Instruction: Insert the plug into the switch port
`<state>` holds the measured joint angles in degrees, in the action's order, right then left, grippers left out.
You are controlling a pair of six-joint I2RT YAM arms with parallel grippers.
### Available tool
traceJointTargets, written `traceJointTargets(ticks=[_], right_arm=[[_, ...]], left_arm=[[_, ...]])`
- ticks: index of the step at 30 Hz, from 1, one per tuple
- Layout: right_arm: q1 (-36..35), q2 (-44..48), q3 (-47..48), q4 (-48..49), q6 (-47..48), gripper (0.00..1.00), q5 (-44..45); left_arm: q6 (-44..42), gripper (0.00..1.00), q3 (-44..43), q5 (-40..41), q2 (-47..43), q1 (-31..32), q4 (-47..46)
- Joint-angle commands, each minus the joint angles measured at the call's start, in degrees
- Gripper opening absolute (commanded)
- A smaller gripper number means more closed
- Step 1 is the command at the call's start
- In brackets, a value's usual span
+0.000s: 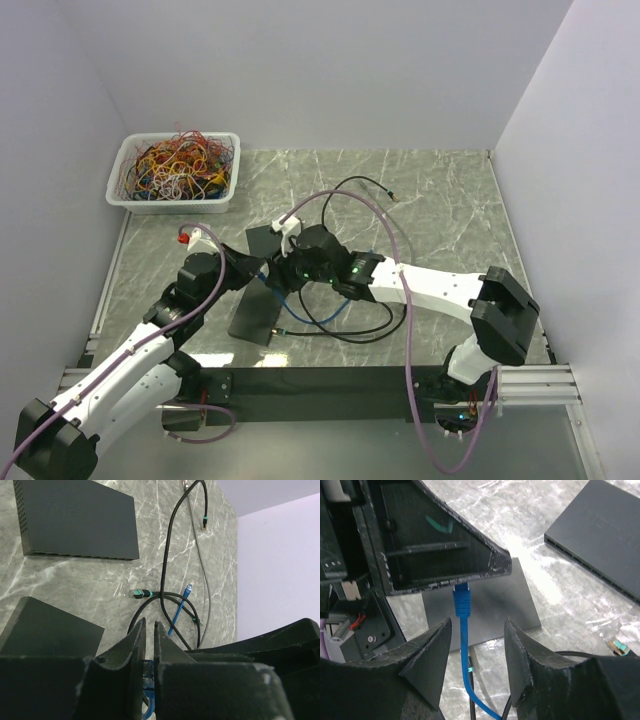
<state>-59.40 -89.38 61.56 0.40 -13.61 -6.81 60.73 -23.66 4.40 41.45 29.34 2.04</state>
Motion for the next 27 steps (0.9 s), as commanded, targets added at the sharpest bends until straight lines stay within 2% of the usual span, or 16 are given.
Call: traceJointTargets(ticks=[1, 8, 15, 27], right_arm=[[-0.46, -1.23, 3.13, 2.32, -0.02, 0.53, -0.4], [-0.37, -2.99, 3.92, 3.02, -0.72, 0.51, -0.75], [-0.46, -3.25, 3.74, 3.9, -1.42, 0.43, -0.4], [-0.37, -2.02, 2.51, 5.92, -2.65, 0.44, -0.49]], left_arm=[[-0.26, 0.0, -0.77, 0.78, -0.67, 0.1, -0.81], [-0.52, 0.01, -1.13, 0.43, -0.05, 0.1, -1.34], [-0.52, 0.0, -0.86, 0.69, -0.76, 0.1, -1.08], [-0.35, 0.0, -0.51, 0.43, -0.67, 0.1, -1.43]])
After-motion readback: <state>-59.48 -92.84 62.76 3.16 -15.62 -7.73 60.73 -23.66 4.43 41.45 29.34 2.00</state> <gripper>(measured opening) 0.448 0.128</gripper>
